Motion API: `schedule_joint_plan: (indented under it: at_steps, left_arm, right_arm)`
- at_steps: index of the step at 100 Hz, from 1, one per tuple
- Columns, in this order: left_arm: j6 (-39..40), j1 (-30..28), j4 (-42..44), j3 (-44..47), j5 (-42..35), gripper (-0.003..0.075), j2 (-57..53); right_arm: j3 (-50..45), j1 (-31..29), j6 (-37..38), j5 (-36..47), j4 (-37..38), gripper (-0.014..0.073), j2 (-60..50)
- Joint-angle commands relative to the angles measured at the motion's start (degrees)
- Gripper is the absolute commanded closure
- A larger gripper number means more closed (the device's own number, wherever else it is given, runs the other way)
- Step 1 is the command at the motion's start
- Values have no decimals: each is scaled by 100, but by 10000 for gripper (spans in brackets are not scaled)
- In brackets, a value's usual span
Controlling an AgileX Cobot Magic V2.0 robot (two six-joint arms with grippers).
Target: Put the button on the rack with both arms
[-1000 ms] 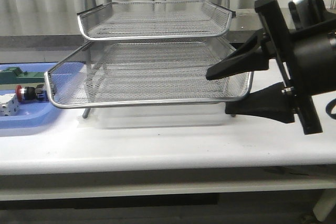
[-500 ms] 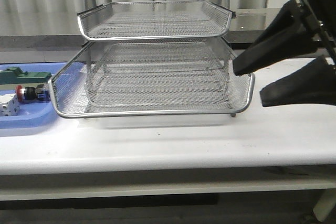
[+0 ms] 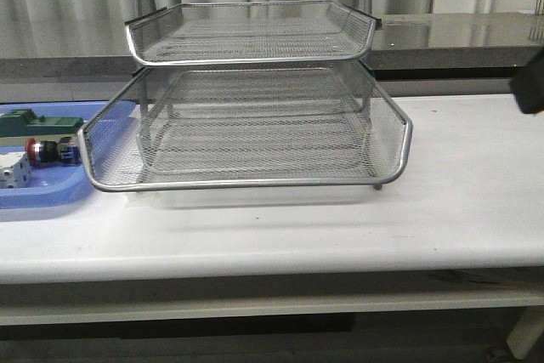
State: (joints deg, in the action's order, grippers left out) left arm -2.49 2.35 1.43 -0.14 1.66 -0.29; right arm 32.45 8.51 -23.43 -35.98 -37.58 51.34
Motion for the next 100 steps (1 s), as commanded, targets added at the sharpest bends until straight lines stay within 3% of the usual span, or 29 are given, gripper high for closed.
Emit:
schedule_joint_plan:
  at_steps: [1,17,31,79,100]
  left_arm:
    - [60,-1,-39,319,-508,741,-178]
    - [60,-1,-39,319,-508,741,-178]
    - [60,-1,-39,319,-508,741,-178]
    - [60,-1,-39,319,-508,741,-178]
    - [60,-1,-39,319,-508,741,-178]
  right_arm:
    - [268,-5,797,41,948,174,-335]
    - [696,-5,2112,-589,2865,174,-706]
    - [999,-5,2764,-1185,3913,185,-1072]
    - [1027,-5,2904,-1771,4131,185,-3036]
    - [1027,-5,2904,-2052,4131,188,-3386]
